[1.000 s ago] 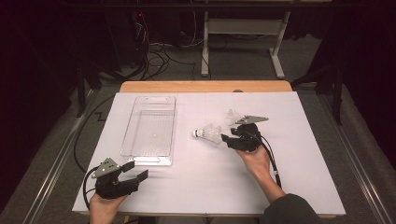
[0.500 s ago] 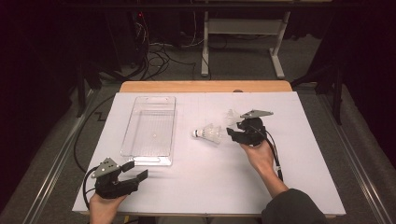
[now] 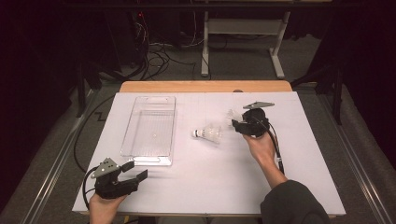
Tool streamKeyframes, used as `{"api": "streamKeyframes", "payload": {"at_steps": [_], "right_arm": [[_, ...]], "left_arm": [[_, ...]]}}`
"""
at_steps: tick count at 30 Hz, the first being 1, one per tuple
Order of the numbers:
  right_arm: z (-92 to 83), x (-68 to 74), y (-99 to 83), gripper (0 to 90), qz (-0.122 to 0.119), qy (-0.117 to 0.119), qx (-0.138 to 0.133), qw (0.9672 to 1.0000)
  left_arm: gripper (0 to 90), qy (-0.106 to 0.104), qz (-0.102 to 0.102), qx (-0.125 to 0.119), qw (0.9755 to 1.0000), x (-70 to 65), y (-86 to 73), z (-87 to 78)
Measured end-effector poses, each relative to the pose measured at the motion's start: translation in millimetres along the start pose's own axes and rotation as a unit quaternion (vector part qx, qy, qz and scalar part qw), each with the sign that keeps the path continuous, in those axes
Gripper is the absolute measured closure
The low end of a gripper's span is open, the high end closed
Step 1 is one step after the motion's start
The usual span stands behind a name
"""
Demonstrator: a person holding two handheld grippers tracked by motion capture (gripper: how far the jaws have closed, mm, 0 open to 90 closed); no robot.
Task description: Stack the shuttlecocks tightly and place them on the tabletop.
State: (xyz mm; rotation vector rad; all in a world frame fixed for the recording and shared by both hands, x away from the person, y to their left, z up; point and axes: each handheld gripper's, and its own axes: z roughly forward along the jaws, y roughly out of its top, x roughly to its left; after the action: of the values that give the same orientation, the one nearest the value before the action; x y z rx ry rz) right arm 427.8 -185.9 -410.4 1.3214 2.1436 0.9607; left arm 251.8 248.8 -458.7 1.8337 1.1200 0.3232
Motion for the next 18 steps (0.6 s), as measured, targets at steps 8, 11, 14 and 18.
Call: {"api": "streamKeyframes", "payload": {"at_steps": [8, 11, 14, 18], "right_arm": [[13.6, -3.9, 11.4, 51.0, 0.007, -0.017, 0.011, 0.9998], [16.9, -3.1, 17.0, 51.0, 0.002, -0.020, 0.015, 0.9997], [20.0, -2.8, 21.6, 50.9, 0.004, -0.023, 0.018, 0.9996], [24.7, -2.6, 26.6, 51.0, 0.001, -0.027, 0.021, 0.9994]], "left_arm": [[31.4, 0.000, -0.001, 0.000, 1.0000, 0.4, -0.1, -0.6], [31.4, -0.001, -0.001, -0.001, 1.0000, 0.0, -0.2, -0.7], [31.4, -0.001, -0.002, -0.001, 1.0000, 0.8, -0.3, -0.8], [31.4, -0.001, -0.002, -0.001, 1.0000, 1.1, -0.3, -1.0]]}}
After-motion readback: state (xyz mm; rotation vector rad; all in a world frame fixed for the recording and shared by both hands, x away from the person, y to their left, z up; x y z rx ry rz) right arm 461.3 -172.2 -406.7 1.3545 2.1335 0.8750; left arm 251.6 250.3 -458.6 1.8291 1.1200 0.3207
